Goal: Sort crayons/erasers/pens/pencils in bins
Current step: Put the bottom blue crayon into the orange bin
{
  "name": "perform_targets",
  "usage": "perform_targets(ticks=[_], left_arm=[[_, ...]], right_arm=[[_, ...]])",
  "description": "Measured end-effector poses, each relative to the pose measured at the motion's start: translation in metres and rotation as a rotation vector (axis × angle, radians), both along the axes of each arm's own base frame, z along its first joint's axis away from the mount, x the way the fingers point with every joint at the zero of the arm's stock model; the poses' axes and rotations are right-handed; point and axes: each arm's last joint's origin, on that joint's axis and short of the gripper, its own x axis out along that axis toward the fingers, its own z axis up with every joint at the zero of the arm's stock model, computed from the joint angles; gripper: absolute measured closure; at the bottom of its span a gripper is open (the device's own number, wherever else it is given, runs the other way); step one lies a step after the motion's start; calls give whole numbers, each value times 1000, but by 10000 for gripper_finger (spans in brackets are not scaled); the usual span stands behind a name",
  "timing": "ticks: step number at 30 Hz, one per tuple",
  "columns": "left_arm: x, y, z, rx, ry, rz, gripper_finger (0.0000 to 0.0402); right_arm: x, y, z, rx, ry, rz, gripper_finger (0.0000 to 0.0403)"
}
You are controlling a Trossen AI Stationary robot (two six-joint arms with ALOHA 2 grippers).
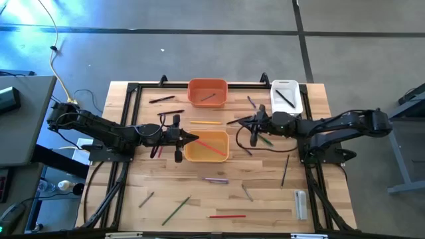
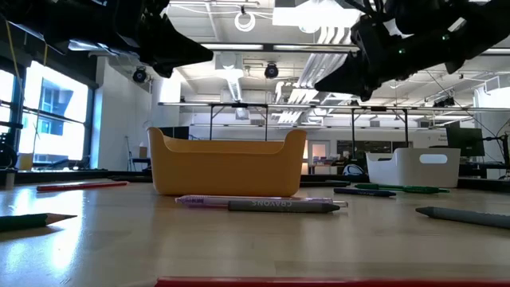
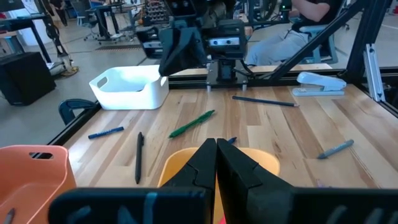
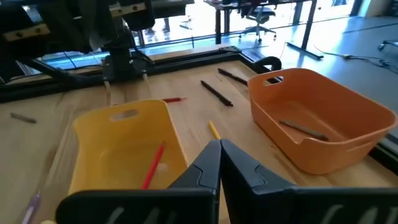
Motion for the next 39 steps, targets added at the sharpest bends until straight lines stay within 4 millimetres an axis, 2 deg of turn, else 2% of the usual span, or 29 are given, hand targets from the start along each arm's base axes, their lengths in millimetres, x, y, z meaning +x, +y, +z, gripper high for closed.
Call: perform_targets(ticks=[5,12,17,21,24,31,35,39], left_arm=[[0,0,0,-1,0,2,399],[0,0,0,-20,-3,-12,399],[0,0,0,-21,-3,-13,399],[0,0,-1,-21,4,-14,399],[0,0,-1,-21,5,-14,399],[0,0,-1,-21,5,-14,399],[0,0,-1,-21,5,-14,399],[0,-1,-1,-26,4,-14,399]], right_arm=[[-1,11,-4,-20,58,30,403],[-6,23,-19,-6,265,12,403],[-4,39,-3,46,440,-7,403],[-8,60,12,107,537,-33,403],[-13,76,15,127,578,-60,403],[-9,109,-3,130,567,-120,403],[-4,114,-20,145,574,-216,398],[3,114,-37,179,609,-287,362]])
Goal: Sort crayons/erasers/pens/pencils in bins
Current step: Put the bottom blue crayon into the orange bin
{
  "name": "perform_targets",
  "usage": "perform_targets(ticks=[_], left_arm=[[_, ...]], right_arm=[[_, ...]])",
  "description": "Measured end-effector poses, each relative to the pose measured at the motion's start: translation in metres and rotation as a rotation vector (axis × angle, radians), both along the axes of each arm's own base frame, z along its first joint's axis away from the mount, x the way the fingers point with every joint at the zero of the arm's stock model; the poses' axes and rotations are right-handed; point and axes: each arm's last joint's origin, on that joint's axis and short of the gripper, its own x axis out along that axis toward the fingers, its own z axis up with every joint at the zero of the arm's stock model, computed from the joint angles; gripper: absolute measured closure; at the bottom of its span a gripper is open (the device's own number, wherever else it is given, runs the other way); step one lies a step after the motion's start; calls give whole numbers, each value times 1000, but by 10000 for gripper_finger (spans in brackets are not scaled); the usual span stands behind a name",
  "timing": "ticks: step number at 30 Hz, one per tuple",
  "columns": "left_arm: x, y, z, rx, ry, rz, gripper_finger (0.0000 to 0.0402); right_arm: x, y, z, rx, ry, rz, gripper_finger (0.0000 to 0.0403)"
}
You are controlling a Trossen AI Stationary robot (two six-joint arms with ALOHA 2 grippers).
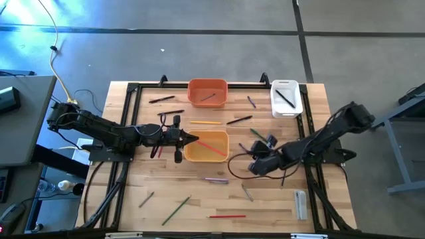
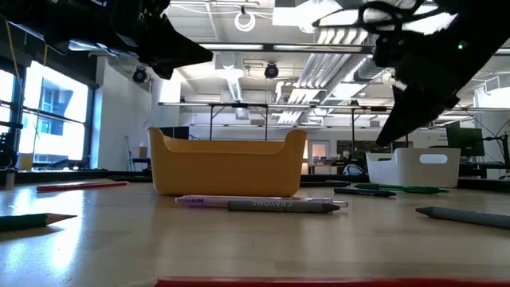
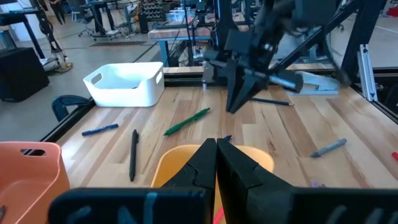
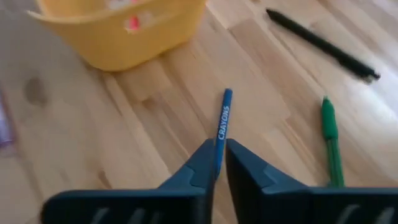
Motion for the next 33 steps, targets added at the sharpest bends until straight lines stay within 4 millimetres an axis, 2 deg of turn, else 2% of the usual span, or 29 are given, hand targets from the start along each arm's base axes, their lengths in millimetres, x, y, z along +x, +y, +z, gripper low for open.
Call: perform_targets(ticks=[7,13,19,24,29,33], left_arm=[[0,0,0,-18,-4,3,399],[0,0,0,-23,-4,-10,399],[0,0,0,-23,-3,-9,399],[0,0,-1,-31,0,-8,399],[0,-1,-1,-40,-1,-11,399],[0,3,0,-31,-1,-10,400]], right_arm=[[9,-9,-22,94,62,-128,278],[16,-14,-34,124,99,-128,261],[21,-22,-42,140,121,-157,263],[26,-25,-49,143,142,-133,280],[28,-26,-50,139,146,-103,310],[29,-26,-50,145,153,-78,349]])
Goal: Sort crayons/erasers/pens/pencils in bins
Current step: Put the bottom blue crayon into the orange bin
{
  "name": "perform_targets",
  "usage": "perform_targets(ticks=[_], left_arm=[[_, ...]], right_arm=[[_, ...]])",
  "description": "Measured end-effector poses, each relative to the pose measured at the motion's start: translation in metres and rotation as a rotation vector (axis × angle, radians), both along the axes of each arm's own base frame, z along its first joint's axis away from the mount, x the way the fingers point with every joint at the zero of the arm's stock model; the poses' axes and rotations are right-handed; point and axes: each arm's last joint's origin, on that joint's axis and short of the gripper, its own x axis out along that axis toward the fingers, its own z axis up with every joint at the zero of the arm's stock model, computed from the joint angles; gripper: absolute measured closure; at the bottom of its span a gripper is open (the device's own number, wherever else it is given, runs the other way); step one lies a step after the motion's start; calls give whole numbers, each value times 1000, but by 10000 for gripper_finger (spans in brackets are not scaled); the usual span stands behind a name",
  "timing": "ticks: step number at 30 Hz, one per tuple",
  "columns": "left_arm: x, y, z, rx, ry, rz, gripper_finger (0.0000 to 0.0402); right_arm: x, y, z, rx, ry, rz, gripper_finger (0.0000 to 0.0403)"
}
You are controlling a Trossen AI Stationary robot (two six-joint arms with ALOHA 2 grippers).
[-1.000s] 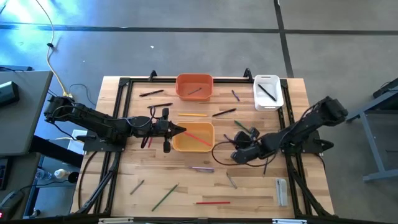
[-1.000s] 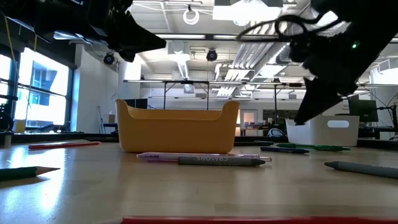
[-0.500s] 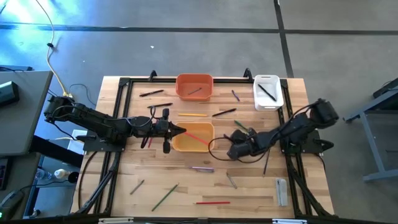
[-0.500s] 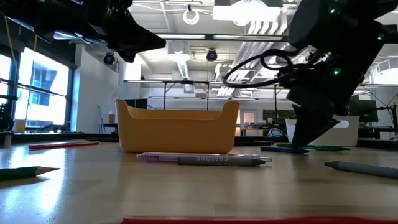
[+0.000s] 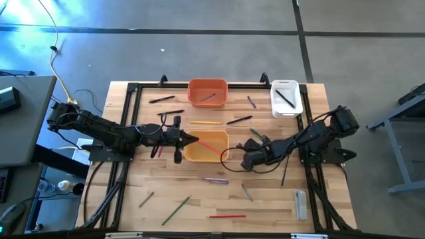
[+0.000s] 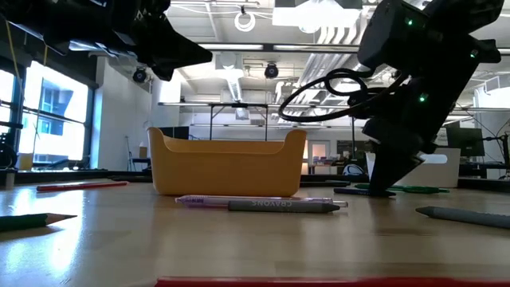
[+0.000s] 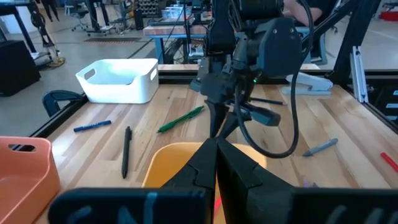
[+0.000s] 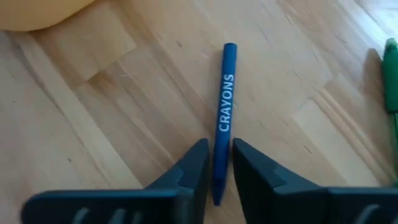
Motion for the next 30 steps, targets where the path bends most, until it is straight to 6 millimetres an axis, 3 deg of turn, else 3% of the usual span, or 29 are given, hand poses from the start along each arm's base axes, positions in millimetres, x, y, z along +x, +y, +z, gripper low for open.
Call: perform_targets(ticks=[4,9,22,30], left_arm=[[0,11,2,-4,-16,3,401],[-3,30,6,-15,-56,35,401],[-16,73,11,-45,-179,228,401],[-38,91,-3,-69,-238,244,402]], right_arm=[[1,-3,1,12,14,37,391],[0,-16,13,37,5,57,387],[-13,-67,86,-49,-228,99,391],[17,-118,136,-197,-285,148,391]])
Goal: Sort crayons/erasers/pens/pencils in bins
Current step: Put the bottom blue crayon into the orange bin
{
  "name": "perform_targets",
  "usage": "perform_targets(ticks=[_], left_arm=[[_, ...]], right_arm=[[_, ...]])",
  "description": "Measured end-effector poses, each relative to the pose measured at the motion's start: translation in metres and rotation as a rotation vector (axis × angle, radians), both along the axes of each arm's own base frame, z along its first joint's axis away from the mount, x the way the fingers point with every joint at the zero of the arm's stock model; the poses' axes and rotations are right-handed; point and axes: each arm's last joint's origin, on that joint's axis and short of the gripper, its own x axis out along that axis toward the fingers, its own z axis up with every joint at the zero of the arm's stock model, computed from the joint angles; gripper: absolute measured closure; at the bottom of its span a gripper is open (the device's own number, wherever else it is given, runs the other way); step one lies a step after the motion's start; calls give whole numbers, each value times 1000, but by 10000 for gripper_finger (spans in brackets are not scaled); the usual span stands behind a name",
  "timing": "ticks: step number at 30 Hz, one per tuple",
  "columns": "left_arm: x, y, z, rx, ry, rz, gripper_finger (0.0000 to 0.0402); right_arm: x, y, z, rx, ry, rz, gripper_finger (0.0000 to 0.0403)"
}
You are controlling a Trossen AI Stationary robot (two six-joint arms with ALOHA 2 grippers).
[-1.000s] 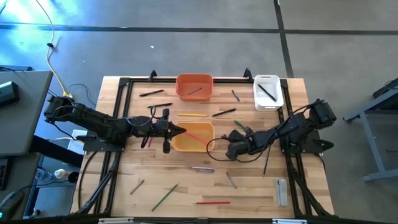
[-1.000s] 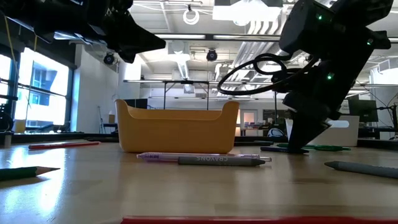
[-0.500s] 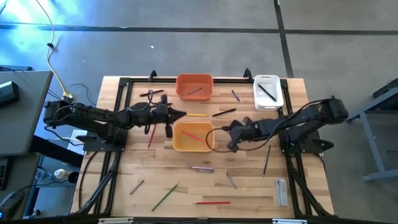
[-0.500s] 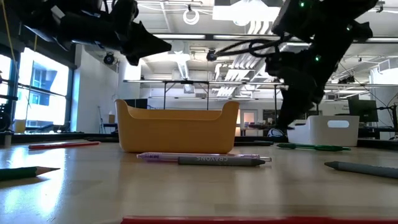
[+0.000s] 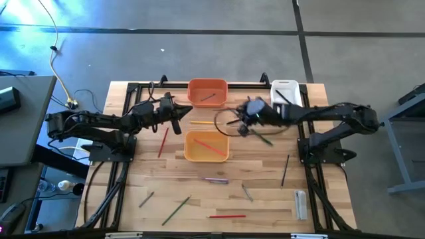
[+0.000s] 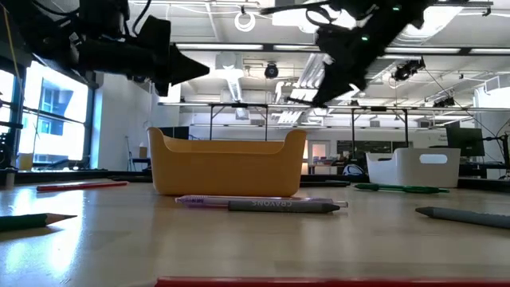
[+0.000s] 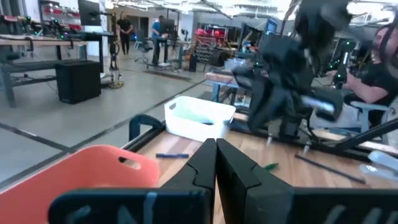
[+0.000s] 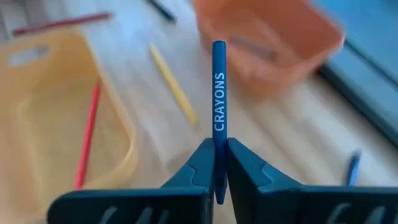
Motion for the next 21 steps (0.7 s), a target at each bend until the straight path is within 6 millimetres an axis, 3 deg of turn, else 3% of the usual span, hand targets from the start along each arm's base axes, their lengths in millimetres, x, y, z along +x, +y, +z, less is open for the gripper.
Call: perform_targets(ticks=[5,11,16,21], left_arm=[[-8,5,-9,-4,30,35,402],[-12,6,-15,-9,50,49,402],[-13,6,-16,-9,53,48,402],[-13,6,-16,-10,55,49,402]], right_arm=[[37,-47,12,-63,45,66,391],[80,-112,4,-102,114,146,391],[106,-160,-26,-42,216,162,391],[125,-188,-54,19,294,175,391]])
